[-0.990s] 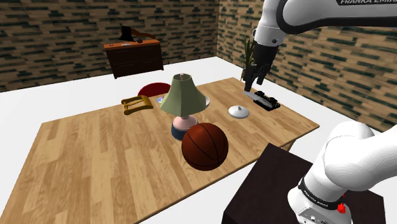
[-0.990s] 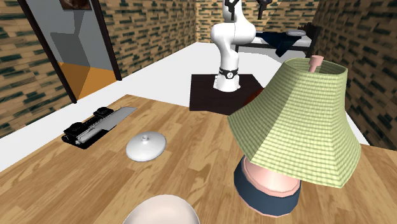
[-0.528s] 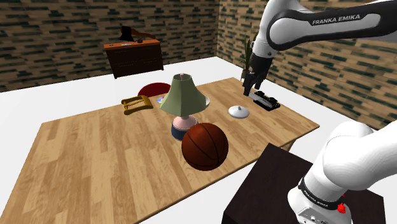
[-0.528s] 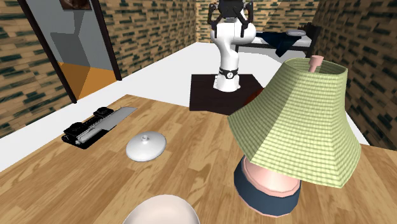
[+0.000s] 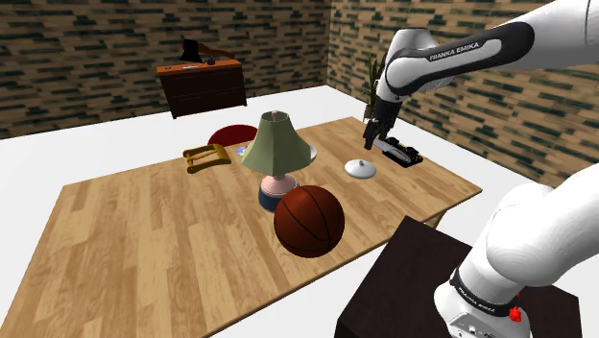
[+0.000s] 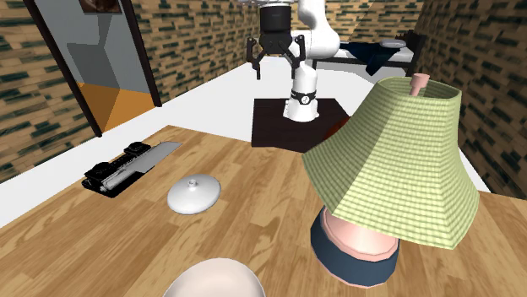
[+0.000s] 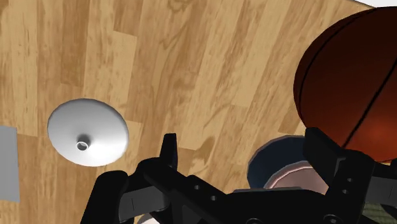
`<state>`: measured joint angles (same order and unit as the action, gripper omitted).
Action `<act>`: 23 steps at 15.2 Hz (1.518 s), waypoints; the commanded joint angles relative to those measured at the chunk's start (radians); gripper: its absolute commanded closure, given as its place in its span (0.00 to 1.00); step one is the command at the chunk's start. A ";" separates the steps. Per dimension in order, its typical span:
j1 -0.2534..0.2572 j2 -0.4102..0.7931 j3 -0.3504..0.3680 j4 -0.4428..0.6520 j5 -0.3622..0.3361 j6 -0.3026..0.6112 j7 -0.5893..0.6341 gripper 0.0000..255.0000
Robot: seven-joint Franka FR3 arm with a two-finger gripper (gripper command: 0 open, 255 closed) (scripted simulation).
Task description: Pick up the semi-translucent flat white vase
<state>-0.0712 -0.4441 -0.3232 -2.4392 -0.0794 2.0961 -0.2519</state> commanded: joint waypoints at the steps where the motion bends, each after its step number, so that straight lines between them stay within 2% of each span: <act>1: -0.003 0.057 -0.038 0.004 0.007 0.057 -0.047 0.00; 7: 0.007 0.271 -0.142 0.074 0.094 0.197 -0.207 0.00; 13: -0.008 0.519 -0.201 0.197 0.281 0.286 -0.417 0.00; 18: -0.081 0.730 -0.180 0.340 0.451 0.309 -0.581 0.00; 23: -0.186 0.928 -0.127 0.516 0.566 0.304 -0.691 0.00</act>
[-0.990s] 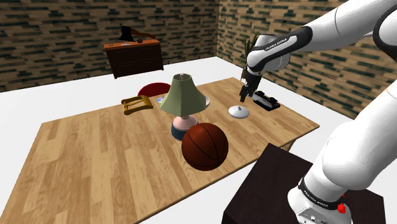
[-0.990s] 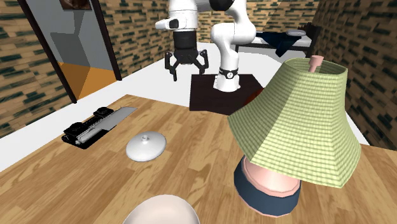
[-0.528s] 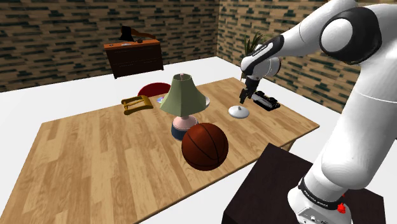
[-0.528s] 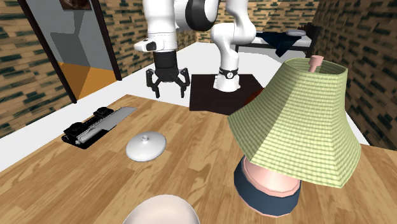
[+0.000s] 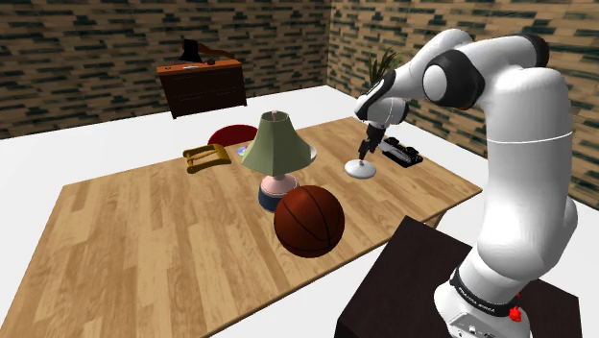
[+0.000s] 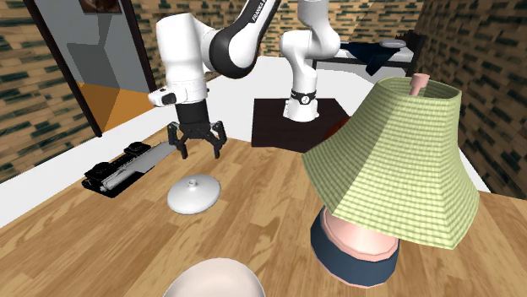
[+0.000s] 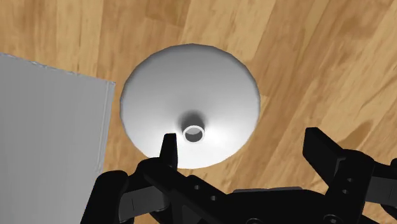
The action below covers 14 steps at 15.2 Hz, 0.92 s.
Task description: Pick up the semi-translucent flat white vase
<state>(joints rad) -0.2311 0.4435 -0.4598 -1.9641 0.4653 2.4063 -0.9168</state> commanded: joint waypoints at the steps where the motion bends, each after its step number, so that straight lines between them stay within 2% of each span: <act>1: -0.047 0.079 0.020 0.080 0.038 -0.010 -0.041 0.00; 2: -0.064 0.110 0.028 0.112 0.050 -0.013 -0.051 0.00; 11: -0.090 0.181 0.066 0.118 0.097 0.049 -0.089 0.00; 12: -0.091 0.181 0.066 0.115 0.098 0.051 -0.091 1.00; 14: -0.091 0.182 0.066 0.118 0.097 0.049 -0.090 1.00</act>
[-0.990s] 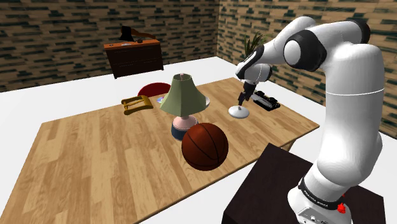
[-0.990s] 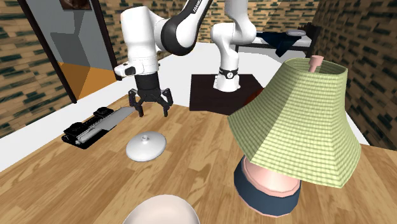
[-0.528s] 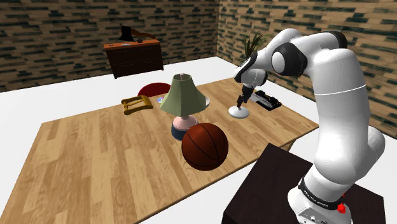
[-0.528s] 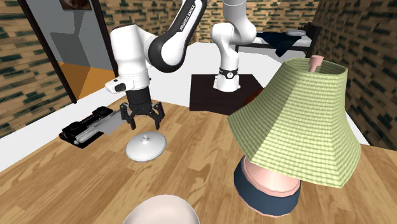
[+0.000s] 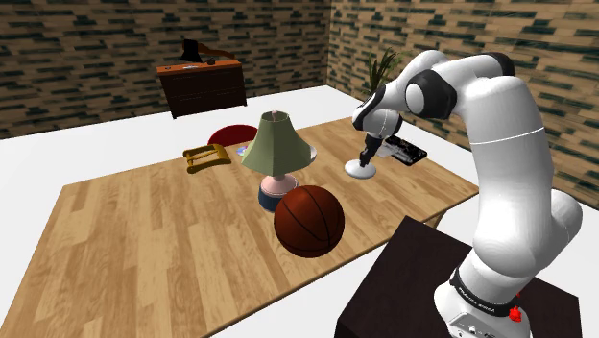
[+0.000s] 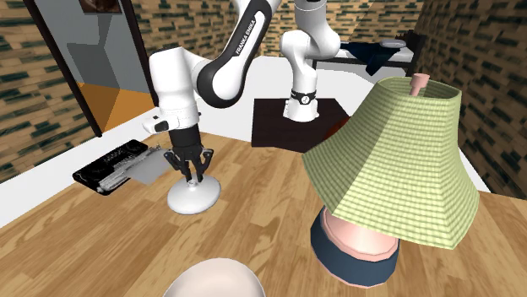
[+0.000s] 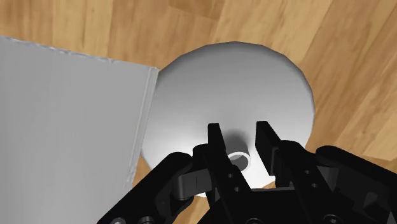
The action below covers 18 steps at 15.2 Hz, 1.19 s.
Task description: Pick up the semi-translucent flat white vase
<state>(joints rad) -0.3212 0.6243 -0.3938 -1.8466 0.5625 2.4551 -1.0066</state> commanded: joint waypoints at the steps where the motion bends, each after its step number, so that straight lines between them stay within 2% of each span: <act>1: -0.001 0.002 0.000 0.000 0.000 0.001 0.000 1.00; 7: 0.000 0.001 0.000 0.000 0.000 0.000 0.001 1.00; 18: 0.036 -0.102 -0.052 -0.004 -0.070 -0.091 0.056 1.00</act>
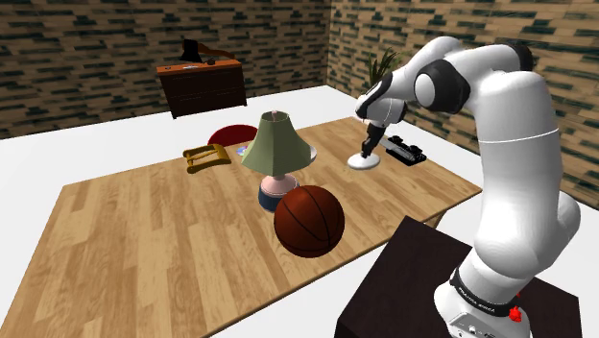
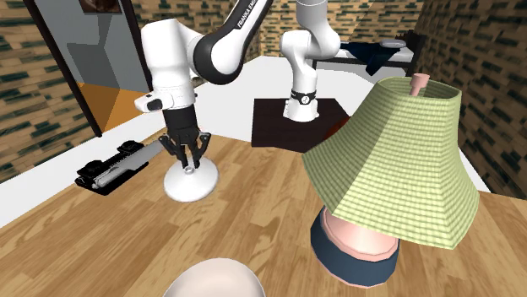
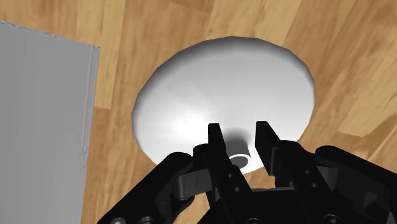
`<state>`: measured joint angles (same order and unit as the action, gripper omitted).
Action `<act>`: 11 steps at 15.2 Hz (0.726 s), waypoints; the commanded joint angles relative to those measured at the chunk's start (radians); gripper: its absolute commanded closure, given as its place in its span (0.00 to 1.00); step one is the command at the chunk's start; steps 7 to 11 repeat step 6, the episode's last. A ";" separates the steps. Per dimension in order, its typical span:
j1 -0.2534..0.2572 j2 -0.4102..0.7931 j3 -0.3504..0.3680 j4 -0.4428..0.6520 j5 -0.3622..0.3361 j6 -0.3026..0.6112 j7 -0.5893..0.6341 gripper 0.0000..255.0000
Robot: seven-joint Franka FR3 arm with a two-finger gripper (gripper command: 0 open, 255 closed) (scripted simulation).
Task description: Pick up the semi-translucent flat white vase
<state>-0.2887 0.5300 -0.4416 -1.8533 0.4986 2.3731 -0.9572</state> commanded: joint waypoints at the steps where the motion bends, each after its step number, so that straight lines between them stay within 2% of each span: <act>1: 0.006 -0.016 -0.008 0.004 -0.013 -0.018 0.012 1.00; 4: 0.015 -0.041 -0.020 0.008 -0.032 -0.045 0.027 1.00; 11: 0.015 -0.043 -0.021 0.008 -0.033 -0.046 0.028 1.00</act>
